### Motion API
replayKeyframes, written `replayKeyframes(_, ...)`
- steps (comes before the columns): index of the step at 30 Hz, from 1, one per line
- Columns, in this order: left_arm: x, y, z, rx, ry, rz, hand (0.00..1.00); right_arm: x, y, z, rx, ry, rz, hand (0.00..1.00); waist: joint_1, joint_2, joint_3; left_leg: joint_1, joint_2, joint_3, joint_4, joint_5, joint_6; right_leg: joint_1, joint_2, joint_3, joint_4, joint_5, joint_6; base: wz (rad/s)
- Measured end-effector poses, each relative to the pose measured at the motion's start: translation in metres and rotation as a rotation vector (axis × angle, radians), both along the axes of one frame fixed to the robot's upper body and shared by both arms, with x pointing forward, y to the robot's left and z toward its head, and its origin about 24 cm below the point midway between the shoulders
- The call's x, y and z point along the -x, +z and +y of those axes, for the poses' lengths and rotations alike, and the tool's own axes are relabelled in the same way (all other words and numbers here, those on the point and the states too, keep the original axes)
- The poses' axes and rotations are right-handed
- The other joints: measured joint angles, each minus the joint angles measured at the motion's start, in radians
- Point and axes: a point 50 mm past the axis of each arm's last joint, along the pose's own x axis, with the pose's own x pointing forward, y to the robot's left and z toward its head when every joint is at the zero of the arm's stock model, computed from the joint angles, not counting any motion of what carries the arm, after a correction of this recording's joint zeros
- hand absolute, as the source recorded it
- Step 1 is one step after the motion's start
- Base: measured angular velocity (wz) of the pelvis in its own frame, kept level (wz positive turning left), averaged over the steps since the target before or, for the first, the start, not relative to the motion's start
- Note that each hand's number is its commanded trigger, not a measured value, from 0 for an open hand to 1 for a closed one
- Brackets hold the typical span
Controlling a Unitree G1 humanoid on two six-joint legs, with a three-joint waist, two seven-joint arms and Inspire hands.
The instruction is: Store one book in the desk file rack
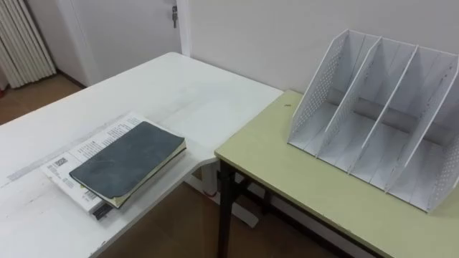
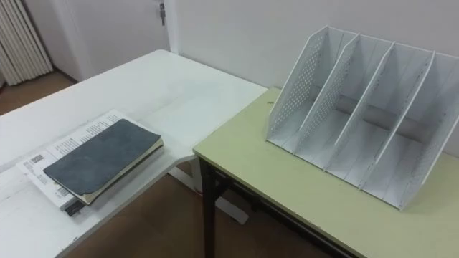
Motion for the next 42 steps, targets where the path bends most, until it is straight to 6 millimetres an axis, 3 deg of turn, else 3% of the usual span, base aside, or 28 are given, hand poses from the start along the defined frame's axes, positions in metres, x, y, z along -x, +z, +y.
replayKeyframes(31, -0.009, 0.000, 0.001, -0.024, -0.010, -0.050, 0.00, 0.000, 0.000, -0.002, 0.036, -0.004, -0.005, 0.00, 0.000, 0.005, 0.0001, 0.001, 0.000, 0.000, 0.002, 0.000, 0.000, 0.001, 0.000, 0.000, 0.002, 0.000, 0.000, 0.00)
replayKeyframes(37, -0.038, 0.003, 0.006, -0.092, -0.040, -0.177, 0.00, -0.004, 0.001, -0.001, 0.040, 0.019, -0.022, 0.00, -0.001, 0.004, 0.0003, 0.001, 0.001, 0.000, 0.002, 0.000, 0.000, -0.004, 0.000, 0.000, 0.011, 0.000, 0.000, 0.00)
replayKeyframes(42, -0.100, 0.022, 0.011, -0.173, -0.098, -0.477, 0.00, -0.008, 0.002, -0.004, 0.050, 0.024, -0.041, 0.00, -0.005, 0.017, 0.0015, -0.001, 0.001, -0.001, -0.016, 0.001, 0.001, -0.010, 0.001, 0.000, 0.012, 0.003, 0.001, 0.00)
